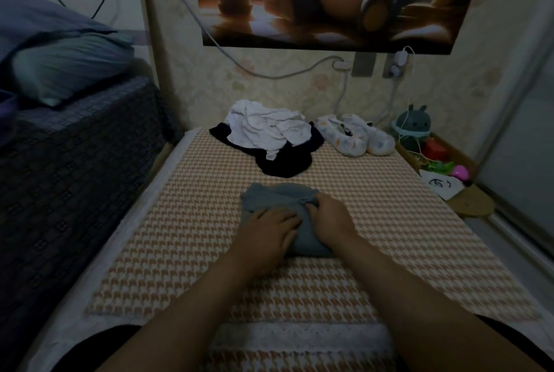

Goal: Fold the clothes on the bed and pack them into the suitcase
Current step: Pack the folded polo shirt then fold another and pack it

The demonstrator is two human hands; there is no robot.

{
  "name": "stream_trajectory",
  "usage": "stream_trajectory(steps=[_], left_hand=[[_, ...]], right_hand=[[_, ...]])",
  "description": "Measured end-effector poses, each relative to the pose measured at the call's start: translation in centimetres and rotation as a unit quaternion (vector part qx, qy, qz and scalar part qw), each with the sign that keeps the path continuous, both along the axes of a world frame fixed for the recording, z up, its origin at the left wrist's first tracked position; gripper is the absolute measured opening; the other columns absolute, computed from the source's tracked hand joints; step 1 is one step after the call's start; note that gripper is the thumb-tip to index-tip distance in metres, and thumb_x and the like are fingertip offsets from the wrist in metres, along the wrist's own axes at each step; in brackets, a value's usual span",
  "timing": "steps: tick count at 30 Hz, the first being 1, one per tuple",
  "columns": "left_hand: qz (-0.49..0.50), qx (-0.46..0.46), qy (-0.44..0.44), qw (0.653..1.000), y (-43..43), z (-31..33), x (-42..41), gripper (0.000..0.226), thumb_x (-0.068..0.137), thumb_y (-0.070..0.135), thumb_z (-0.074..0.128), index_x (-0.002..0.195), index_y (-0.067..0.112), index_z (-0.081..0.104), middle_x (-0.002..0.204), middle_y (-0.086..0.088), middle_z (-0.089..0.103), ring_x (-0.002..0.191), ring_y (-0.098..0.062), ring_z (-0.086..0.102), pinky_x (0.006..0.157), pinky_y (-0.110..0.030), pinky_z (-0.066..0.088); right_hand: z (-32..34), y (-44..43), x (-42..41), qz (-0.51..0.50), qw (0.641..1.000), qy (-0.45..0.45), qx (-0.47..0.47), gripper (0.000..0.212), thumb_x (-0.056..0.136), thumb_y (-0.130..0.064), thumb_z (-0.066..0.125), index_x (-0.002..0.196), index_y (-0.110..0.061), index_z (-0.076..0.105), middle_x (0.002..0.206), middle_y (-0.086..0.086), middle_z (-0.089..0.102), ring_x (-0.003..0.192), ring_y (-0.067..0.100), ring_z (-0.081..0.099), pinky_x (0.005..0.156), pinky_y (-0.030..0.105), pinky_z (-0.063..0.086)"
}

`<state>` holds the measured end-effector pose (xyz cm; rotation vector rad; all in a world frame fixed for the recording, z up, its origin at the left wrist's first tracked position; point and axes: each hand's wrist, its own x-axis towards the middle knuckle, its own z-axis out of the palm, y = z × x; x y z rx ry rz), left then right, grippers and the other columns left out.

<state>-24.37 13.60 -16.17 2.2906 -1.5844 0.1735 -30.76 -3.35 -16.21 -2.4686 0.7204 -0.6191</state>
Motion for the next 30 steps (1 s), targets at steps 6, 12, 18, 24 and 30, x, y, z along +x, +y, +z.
stream_trajectory(steps=[6, 12, 18, 24, 30], left_hand=[[0.043, 0.077, 0.11, 0.99, -0.7, -2.3, 2.4, 0.05, 0.103, 0.045, 0.016, 0.153, 0.037, 0.011, 0.16, 0.015, 0.004, 0.147, -0.004, -0.001, 0.12, -0.045, -0.001], [0.041, 0.039, 0.146, 0.988, -0.8, -2.6, 4.3, 0.061, 0.101, 0.049, 0.017, 0.153, 0.016, 0.016, 0.159, 0.007, -0.001, 0.146, -0.006, -0.001, 0.114, -0.016, -0.009], [0.031, -0.057, 0.039, 0.997, 0.6, -1.4, 3.9, 0.071, 0.087, 0.067, 0.04, 0.144, 0.025, 0.037, 0.149, 0.003, 0.029, 0.132, -0.016, 0.031, 0.111, -0.04, 0.033], [0.072, 0.055, 0.18, 0.98, 2.0, -1.5, 3.6, 0.093, 0.078, 0.061, 0.063, 0.153, 0.026, 0.02, 0.156, 0.007, 0.022, 0.14, -0.012, 0.027, 0.116, -0.029, 0.023], [0.083, 0.016, 0.225, 0.971, 2.5, 3.2, 3.3, 0.039, 0.078, 0.031, 0.067, 0.117, 0.026, 0.066, 0.11, 0.0, 0.069, 0.091, -0.015, 0.065, 0.082, -0.031, 0.055]], right_hand=[[-0.2, -0.3, 0.9, 0.078, 0.976, -0.022, -0.203, 0.034, 0.087, -0.016, 0.055, 0.121, -0.01, 0.06, 0.12, 0.014, 0.057, 0.1, 0.031, 0.058, 0.082, 0.04, 0.051], [1.6, 1.7, -1.5, 0.253, 0.931, 0.257, -0.055, 0.077, 0.094, -0.046, 0.048, 0.155, -0.019, 0.009, 0.162, 0.002, 0.011, 0.148, 0.018, 0.012, 0.121, 0.033, 0.009], [1.8, 2.6, -2.3, 0.192, 0.908, 0.338, -0.159, 0.104, 0.08, -0.036, 0.068, 0.155, -0.025, -0.003, 0.161, 0.003, 0.006, 0.145, 0.024, 0.019, 0.115, 0.038, 0.025], [3.0, 2.7, -0.4, 0.156, 0.889, 0.402, -0.155, 0.085, 0.083, -0.036, 0.069, 0.152, -0.022, 0.022, 0.15, 0.007, 0.037, 0.132, 0.026, 0.042, 0.114, 0.036, 0.031], [7.3, 0.8, -3.8, 0.17, 0.926, 0.335, -0.008, 0.037, 0.074, -0.032, 0.07, 0.104, -0.013, 0.06, 0.096, 0.003, 0.062, 0.087, 0.023, 0.061, 0.065, 0.026, 0.047]])
